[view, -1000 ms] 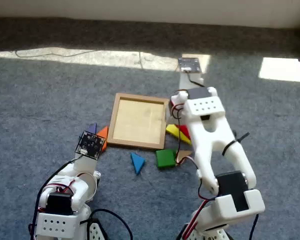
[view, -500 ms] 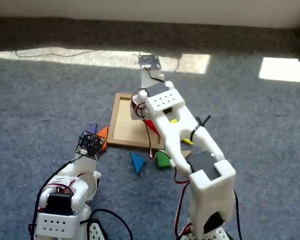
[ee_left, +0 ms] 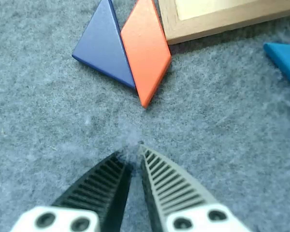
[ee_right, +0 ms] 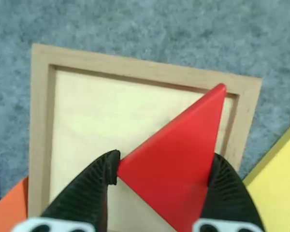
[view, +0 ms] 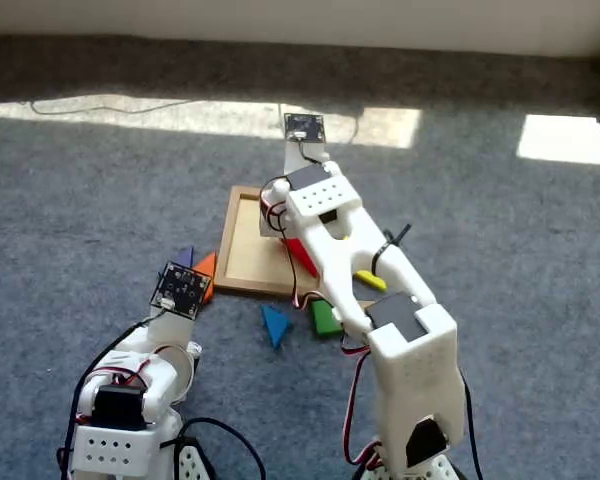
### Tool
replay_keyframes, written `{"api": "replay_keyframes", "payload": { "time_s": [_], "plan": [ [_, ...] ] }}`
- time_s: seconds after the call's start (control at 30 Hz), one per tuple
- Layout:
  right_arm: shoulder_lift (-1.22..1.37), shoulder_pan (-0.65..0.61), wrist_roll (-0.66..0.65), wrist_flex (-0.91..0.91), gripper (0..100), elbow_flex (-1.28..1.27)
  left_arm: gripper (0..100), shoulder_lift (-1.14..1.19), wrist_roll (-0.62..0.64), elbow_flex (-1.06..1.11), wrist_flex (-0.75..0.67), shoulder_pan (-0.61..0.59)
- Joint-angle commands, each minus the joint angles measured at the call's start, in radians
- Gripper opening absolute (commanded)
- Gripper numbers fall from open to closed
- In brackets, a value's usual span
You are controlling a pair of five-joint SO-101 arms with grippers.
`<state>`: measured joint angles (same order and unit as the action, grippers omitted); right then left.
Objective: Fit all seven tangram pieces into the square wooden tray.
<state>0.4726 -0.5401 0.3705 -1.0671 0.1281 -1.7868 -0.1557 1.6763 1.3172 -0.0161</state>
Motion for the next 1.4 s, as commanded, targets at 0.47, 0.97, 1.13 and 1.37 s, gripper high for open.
{"api": "replay_keyframes", "payload": {
  "time_s": [0.47,0.97,1.13,1.37],
  "plan": [
    [-0.027,0.016,0.005,-0.111,23.6,0.073,1,-0.033,0.008,0.021,0.002,-0.012],
    [-0.028,0.015,0.003,-0.160,32.5,0.102,1,-0.033,0.008,0.021,0.002,-0.012],
    [-0.030,0.018,-0.048,-0.285,28.6,0.251,1,-0.033,0.008,0.021,0.002,-0.012],
    [-0.021,0.033,-0.267,-0.260,10.6,0.328,1,-0.033,0.008,0.021,0.002,-0.012]
  ]
}}
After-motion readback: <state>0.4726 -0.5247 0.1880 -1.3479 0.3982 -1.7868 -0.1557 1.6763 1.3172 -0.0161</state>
